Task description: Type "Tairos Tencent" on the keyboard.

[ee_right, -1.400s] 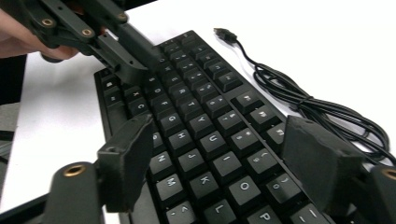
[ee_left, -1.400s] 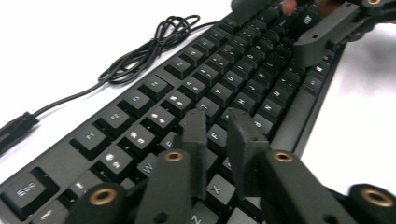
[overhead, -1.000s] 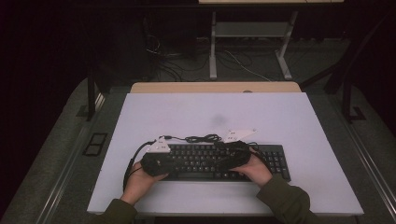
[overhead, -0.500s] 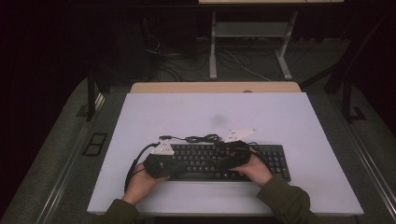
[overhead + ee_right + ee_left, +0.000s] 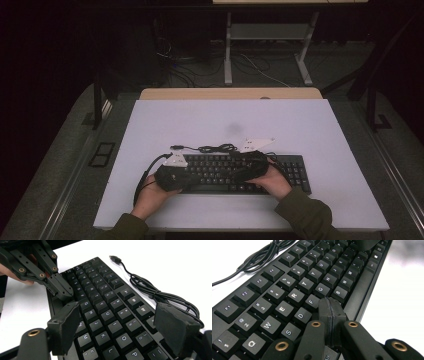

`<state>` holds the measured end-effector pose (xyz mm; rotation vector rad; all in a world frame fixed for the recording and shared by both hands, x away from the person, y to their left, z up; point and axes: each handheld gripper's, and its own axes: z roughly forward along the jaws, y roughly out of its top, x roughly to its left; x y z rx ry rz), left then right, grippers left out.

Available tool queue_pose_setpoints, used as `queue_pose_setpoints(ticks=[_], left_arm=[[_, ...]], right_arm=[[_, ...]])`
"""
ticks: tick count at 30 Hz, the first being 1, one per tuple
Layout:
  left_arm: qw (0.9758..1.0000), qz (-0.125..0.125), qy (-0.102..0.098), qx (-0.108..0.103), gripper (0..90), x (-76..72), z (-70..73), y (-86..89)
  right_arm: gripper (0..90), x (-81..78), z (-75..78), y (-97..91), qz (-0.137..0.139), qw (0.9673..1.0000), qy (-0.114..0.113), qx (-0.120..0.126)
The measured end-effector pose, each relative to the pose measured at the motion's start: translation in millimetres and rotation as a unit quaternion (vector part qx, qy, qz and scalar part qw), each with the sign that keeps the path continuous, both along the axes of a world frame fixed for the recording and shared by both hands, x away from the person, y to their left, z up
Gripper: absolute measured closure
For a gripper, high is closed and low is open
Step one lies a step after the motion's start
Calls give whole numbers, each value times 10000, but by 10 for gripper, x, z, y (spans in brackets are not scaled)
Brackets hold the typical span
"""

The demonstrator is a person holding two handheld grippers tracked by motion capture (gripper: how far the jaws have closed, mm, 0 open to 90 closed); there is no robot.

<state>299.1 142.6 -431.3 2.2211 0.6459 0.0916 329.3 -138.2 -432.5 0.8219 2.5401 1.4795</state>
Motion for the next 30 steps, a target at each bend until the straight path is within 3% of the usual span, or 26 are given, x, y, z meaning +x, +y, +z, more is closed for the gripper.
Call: queue_pose_setpoints(ticks=[12, 30], left_arm=[[9999, 66, -101, -37, 891, 15, 56, 26], [9983, 517, -223, -175, 892, 209, 95, 82]], right_arm=[[205, -1, 7, -5, -28, 10000, 2, 19], [205, -5, -7, 13, -8, 10000, 1, -6]])
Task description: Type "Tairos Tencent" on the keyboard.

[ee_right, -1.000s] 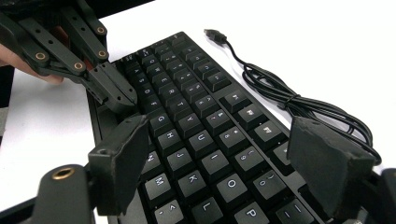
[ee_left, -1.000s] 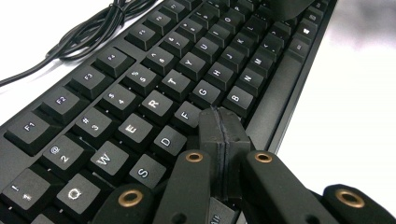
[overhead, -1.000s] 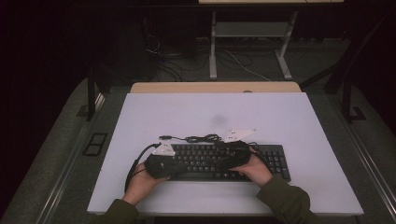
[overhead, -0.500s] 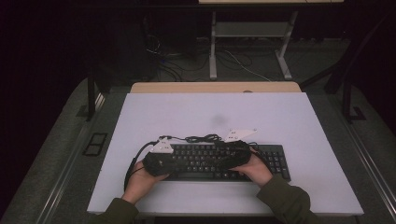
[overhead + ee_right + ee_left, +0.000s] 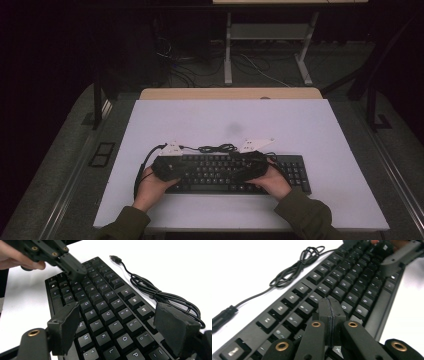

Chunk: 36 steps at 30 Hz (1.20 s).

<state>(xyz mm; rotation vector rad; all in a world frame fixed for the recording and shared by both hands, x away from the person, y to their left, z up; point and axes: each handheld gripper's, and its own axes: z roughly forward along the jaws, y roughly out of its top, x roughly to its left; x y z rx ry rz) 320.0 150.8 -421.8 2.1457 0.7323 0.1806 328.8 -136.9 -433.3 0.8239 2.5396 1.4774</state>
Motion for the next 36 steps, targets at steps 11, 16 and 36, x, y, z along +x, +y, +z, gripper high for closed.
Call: queue_pose_setpoints(ticks=[11, 16, 36], left_arm=[[9999, 67, 90, 73, 893, 61, -69, 6], [9999, 123, 107, 55, 892, 72, -99, 17], [9999, 61, 146, 28, 892, 45, -113, 5]], right_arm=[[205, 0, -5, 2, -3, 10000, 18, -9], [205, 1, -3, -1, -8, 10000, 6, -2], [207, 7, 12, -15, 8, 10000, 58, -21]])
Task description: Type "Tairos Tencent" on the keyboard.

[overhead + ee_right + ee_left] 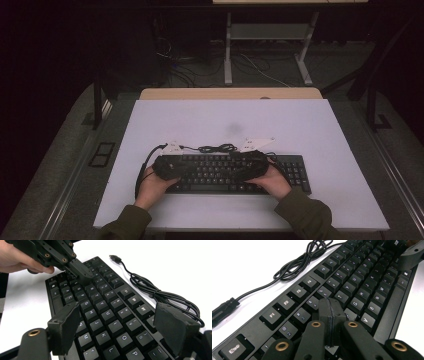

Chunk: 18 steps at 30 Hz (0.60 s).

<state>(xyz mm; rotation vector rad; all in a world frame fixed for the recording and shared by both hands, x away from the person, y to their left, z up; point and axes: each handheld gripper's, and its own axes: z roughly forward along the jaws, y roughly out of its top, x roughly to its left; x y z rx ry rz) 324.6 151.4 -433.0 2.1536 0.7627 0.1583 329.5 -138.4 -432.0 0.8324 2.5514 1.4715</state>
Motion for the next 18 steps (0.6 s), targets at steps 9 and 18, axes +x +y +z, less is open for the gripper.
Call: queue_pose_setpoints(ticks=[9, 18], left_arm=[[10000, 3, -8, -58, 807, -39, 18, 13], [9997, 154, -33, -176, 603, -75, 30, 50]], right_arm=[[228, -25, 16, 11, 89, 9999, 84, -115], [494, -46, 25, 27, 212, 9995, 211, -85]])
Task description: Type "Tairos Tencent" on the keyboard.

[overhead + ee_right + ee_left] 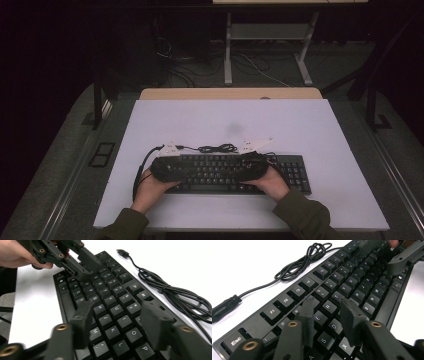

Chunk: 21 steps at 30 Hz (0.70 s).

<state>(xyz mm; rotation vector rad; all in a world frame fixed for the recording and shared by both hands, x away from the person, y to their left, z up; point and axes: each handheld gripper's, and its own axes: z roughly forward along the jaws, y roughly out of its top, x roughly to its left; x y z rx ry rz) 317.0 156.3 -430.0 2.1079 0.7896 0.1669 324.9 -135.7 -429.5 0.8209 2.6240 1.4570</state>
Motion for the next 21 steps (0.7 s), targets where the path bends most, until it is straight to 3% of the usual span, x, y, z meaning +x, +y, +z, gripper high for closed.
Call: queue_pose_setpoints(ticks=[10, 21], left_arm=[[9999, 98, -34, -10, 440, -6, -15, 14], [9998, 175, -63, -45, 364, -18, -16, 29]], right_arm=[[683, -59, -13, 98, 216, 9997, 22, -80], [887, -112, -31, 196, 396, 9990, -6, -191]])
